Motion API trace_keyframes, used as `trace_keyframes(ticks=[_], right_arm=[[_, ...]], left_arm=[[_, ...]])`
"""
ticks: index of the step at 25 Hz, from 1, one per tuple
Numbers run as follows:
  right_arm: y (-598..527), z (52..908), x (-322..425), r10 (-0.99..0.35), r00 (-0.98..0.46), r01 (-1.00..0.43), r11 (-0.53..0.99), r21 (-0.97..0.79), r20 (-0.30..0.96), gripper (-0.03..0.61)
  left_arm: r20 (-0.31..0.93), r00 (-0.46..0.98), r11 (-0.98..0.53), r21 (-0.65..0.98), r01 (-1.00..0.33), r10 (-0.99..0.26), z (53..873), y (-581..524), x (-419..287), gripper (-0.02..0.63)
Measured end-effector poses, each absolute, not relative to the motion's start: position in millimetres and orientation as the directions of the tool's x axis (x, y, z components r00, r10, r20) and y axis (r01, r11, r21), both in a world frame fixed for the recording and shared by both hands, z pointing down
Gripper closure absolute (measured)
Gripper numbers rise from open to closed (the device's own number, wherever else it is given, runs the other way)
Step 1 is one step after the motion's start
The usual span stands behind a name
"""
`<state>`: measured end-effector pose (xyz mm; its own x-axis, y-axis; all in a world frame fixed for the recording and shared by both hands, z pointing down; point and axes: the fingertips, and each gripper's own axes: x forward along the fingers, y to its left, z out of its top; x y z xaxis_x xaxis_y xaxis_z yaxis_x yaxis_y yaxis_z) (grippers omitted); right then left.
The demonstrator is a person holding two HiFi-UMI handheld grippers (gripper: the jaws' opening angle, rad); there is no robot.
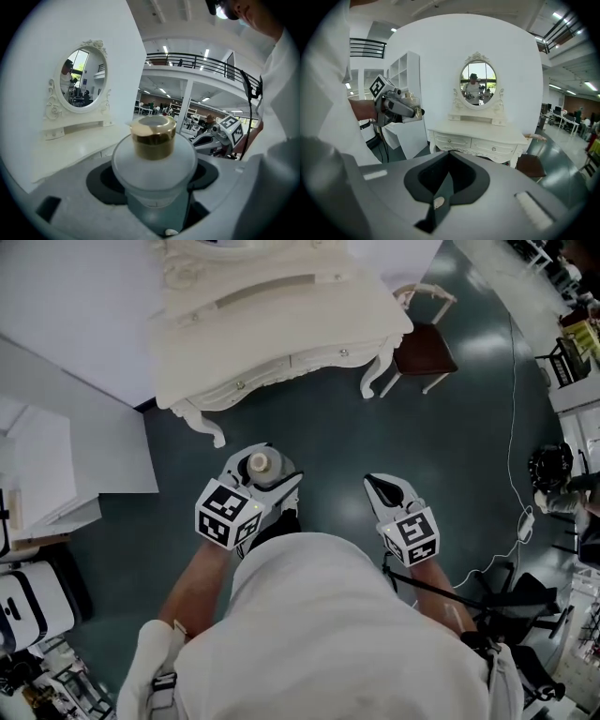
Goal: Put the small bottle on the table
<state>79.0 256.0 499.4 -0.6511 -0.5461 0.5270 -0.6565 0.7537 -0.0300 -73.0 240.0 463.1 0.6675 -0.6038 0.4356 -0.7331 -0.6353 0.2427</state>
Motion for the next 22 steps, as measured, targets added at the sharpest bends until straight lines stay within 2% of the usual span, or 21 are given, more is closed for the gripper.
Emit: trace_keyframes(ticks=[11, 22], right_arm=[[134.1, 470.8, 26.7, -0.616, -0.569, -0.734, 0.679, 0.001, 0.544, 0.577], [41.4, 485.4, 58.2, -0.63, -0.542, -0.762, 0.647, -0.01, 0.556, 0.577]], left_arm=[[0.436, 0.728, -0.711, 0.239, -0.661, -0.53, 461.5, 97.2, -120.7, 0.276], [0.457, 0.716, -0.712, 0.221, -0.666, -0.528, 480.7, -17.0, -102.0, 0.276]])
